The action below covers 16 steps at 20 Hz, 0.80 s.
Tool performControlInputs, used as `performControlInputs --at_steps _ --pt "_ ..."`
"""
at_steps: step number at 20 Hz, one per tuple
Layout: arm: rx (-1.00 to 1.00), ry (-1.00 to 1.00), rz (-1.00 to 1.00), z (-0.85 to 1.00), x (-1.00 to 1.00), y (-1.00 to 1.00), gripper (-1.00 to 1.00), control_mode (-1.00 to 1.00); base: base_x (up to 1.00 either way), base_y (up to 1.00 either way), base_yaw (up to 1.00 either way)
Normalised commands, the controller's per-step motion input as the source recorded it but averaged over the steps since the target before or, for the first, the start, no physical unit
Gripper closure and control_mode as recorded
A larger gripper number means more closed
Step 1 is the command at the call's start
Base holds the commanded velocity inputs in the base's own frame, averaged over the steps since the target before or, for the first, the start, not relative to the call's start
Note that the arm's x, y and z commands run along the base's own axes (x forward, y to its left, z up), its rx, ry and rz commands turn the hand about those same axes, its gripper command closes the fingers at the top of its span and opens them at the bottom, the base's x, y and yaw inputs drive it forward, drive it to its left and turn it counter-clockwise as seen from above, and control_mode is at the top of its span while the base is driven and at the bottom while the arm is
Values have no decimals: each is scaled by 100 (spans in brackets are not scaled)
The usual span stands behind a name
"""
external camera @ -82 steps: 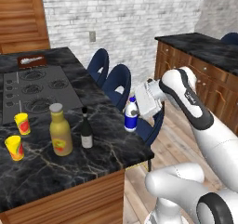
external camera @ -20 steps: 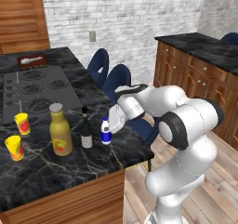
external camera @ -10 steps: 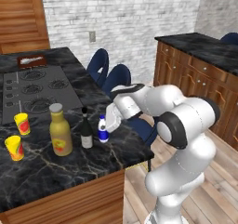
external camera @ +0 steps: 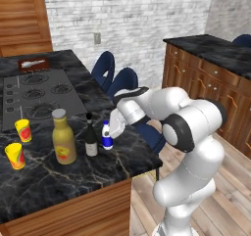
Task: Place the drinks on the dining counter in a tight cluster.
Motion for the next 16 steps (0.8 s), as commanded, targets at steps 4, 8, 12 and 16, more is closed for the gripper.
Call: performControlInputs --at_steps 4,8,12,16 --pt "-1 0 0 -11 0 0 100 -100 0 0 0" --pt "0 0 0 0 0 0 100 -100 0 0 0" --pt "0 0 0 0 0 0 -100 -100 0 0 0" --pt "0 0 0 0 0 0 -100 -100 0 0 0"
